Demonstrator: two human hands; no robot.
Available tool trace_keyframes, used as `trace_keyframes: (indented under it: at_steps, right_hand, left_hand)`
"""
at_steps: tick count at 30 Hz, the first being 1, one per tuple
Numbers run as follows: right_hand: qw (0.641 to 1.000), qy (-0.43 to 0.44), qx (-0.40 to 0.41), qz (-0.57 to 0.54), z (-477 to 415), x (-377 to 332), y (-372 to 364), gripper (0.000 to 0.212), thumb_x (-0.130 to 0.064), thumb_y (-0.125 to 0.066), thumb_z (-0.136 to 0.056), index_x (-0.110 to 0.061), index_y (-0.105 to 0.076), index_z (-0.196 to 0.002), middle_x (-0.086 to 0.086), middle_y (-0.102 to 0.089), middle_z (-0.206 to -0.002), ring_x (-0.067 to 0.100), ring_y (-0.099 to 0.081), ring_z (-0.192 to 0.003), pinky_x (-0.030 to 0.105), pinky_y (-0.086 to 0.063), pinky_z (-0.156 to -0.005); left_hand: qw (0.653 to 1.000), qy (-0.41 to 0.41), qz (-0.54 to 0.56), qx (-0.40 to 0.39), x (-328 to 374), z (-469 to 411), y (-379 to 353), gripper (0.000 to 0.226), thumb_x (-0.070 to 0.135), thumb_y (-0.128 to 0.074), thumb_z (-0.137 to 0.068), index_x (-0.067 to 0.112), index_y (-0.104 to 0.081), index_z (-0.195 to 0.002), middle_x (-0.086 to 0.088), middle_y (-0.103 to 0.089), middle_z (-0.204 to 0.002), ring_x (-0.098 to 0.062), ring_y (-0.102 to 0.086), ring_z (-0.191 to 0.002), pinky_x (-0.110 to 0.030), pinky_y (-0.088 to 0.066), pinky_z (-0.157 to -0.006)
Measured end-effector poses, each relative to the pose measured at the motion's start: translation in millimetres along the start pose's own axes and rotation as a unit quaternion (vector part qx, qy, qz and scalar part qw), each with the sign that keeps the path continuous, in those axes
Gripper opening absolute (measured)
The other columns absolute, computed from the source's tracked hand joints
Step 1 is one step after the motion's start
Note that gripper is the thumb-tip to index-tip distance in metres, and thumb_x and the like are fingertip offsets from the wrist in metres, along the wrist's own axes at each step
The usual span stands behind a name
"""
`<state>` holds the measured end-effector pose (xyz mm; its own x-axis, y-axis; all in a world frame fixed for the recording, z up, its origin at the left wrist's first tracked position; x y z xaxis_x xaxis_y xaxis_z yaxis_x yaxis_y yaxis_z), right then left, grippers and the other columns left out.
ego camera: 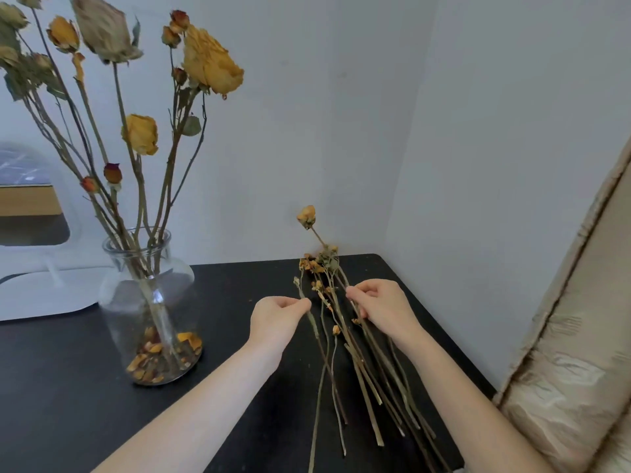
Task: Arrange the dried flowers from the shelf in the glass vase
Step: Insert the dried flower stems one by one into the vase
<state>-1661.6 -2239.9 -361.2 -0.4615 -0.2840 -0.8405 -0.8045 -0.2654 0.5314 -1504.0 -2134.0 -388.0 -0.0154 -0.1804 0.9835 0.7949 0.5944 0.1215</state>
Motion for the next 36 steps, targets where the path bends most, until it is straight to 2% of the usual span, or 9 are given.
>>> trace_keyframes:
  at_steps: [2, 5, 11, 18, 21, 24, 27, 31, 36]
  right_hand:
    - [0.999, -0.007, 0.0, -0.048, 1, -7, -2, 0.017, -0.028, -0.057, -0.09, -0.016, -0.069, -0.087, -0.007, -0.053, -0.048, -0.003, -0.047, -0.041, 0.016, -0.037, -0.055]
    - [0.99, -0.035, 0.001, -0.137, 4, -19, -7, 0.018, -0.023, -0.057, -0.091, -0.01, -0.069, -0.088, -0.006, -0.049, -0.048, -0.001, -0.039, -0.035, 0.014, -0.033, -0.043]
    - [0.974, -0.032, -0.009, -0.225, 15, -55, -31, 0.017, -0.021, -0.054, -0.093, -0.009, -0.067, -0.091, -0.004, -0.047, -0.053, 0.001, -0.035, -0.035, 0.013, -0.029, -0.036]
    - [0.97, -0.012, -0.023, -0.24, 23, -88, -68, 0.014, -0.022, -0.056, -0.091, -0.011, -0.065, -0.095, -0.001, -0.051, -0.057, 0.004, -0.041, -0.043, 0.014, -0.034, -0.041]
    - [0.971, 0.002, -0.024, -0.237, 26, -101, -81, 0.013, -0.021, -0.057, -0.09, -0.012, -0.065, -0.094, -0.002, -0.052, -0.057, 0.003, -0.044, -0.043, 0.013, -0.036, -0.041]
    - [0.972, 0.017, -0.022, -0.235, 27, -110, -89, 0.01, -0.02, -0.056, -0.091, -0.013, -0.064, -0.092, -0.001, -0.052, -0.057, 0.004, -0.045, -0.046, 0.013, -0.038, -0.043]
    - [0.973, 0.03, -0.016, -0.23, 28, -116, -92, 0.01, -0.02, -0.056, -0.091, -0.013, -0.064, -0.09, 0.0, -0.052, -0.058, 0.006, -0.047, -0.049, 0.016, -0.039, -0.046]
    - [0.973, 0.04, -0.013, -0.225, 27, -121, -92, 0.011, -0.019, -0.056, -0.091, -0.012, -0.064, -0.094, 0.002, -0.053, -0.06, 0.008, -0.048, -0.053, 0.018, -0.038, -0.05]
    - [0.975, 0.04, -0.01, -0.218, 25, -122, -90, 0.012, -0.019, -0.056, -0.091, -0.01, -0.063, -0.095, 0.002, -0.053, -0.06, 0.009, -0.048, -0.053, 0.019, -0.038, -0.05]
  left_hand:
    - [1.0, -0.025, 0.014, 0.006, 13, 12, 16, 0.011, 0.022, -0.063, -0.085, 0.025, -0.065, -0.074, 0.007, -0.06, -0.081, -0.012, -0.053, -0.092, -0.034, -0.046, -0.084]
    - [0.995, -0.094, 0.02, 0.017, 29, 35, 42, 0.012, 0.025, -0.065, -0.084, 0.031, -0.067, -0.074, -0.001, -0.062, -0.083, -0.006, -0.053, -0.076, -0.026, -0.046, -0.075]
    - [0.968, -0.248, -0.011, 0.037, 54, 89, 111, 0.013, 0.027, -0.065, -0.081, 0.037, -0.07, -0.077, 0.008, -0.035, -0.049, -0.002, -0.037, -0.048, -0.01, -0.034, -0.047]
    - [0.937, -0.289, 0.012, 0.196, 67, 129, 226, 0.015, 0.046, -0.061, -0.071, 0.039, -0.07, -0.081, 0.013, -0.035, -0.049, -0.004, -0.03, -0.042, -0.014, -0.026, -0.043]
    - [0.913, -0.32, 0.066, 0.244, 89, 136, 262, 0.011, 0.034, -0.061, -0.083, 0.037, -0.07, -0.079, 0.013, -0.032, -0.051, -0.004, -0.024, -0.042, -0.016, -0.022, -0.04]
    - [0.884, -0.357, 0.075, 0.293, 115, 139, 286, 0.015, 0.024, -0.057, -0.09, 0.031, -0.068, -0.082, 0.018, -0.04, -0.048, -0.003, -0.032, -0.041, -0.011, -0.027, -0.041]
    - [0.861, -0.389, 0.061, 0.322, 141, 140, 297, 0.012, 0.024, -0.056, -0.091, 0.031, -0.063, -0.085, 0.022, -0.048, -0.049, -0.001, -0.04, -0.043, -0.009, -0.032, -0.047]
    - [0.843, -0.413, 0.022, 0.343, 165, 133, 299, 0.019, 0.025, -0.055, -0.091, 0.039, -0.06, -0.079, 0.011, -0.038, -0.054, -0.007, -0.038, -0.05, -0.007, -0.033, -0.05]
    - [0.84, -0.409, -0.018, 0.356, 171, 117, 294, 0.01, 0.026, -0.054, -0.092, 0.031, -0.061, -0.086, 0.006, -0.036, -0.059, 0.001, -0.04, -0.052, -0.005, -0.034, -0.05]
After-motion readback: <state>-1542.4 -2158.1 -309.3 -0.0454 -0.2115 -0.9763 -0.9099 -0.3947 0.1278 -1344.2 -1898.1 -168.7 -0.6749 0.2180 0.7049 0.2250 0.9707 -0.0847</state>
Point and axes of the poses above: each hand's wrist, its own z-axis away from the middle knuckle, its own y-axis out of the back of the hand, x = y × z, the point moved 8 cm from there along -z, towards the middle knuckle
